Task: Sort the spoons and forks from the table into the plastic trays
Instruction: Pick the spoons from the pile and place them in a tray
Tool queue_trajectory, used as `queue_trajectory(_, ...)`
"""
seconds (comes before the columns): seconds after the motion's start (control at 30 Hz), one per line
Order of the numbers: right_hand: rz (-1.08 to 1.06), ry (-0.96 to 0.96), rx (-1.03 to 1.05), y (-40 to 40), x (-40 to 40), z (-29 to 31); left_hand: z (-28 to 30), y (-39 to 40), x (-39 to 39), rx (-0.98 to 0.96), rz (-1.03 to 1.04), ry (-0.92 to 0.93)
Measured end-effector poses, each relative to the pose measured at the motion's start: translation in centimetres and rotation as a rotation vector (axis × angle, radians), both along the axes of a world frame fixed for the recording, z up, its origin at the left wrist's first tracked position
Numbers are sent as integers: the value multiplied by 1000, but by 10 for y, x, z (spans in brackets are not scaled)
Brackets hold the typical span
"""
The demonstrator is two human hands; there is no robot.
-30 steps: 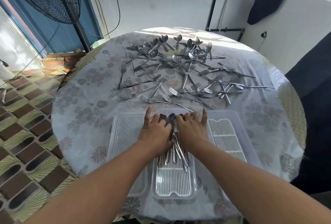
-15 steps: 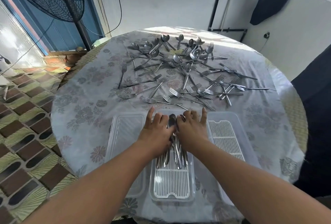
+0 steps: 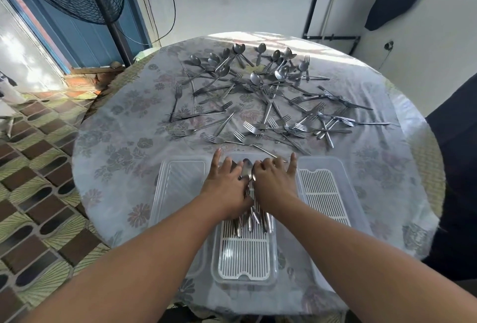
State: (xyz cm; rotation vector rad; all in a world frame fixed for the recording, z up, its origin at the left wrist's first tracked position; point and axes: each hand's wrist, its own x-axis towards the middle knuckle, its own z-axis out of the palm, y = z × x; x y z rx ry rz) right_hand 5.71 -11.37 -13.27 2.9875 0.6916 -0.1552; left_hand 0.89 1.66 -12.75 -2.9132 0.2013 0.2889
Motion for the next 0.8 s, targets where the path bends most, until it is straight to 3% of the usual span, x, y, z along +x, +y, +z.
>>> queue_trajectory(0.23, -7, -105, 364, 7, 2, 9, 7, 7, 9, -279, 192, -266)
queue_trajectory(0.4, -208, 48, 791, 50, 20, 20, 27, 42, 28, -527, 463, -396)
queue_trajectory(0.53, -329, 172, 1025, 107, 26, 28, 42, 101, 35, -654, 545, -482)
queue_trajectory(0.67, -465, 239, 1237, 159, 19, 42, 55, 159, 29, -892, 562, -394)
queue_trajectory(0.8, -628, 329, 1404, 202, 12, 51, 64, 212, 25, -898, 517, -327)
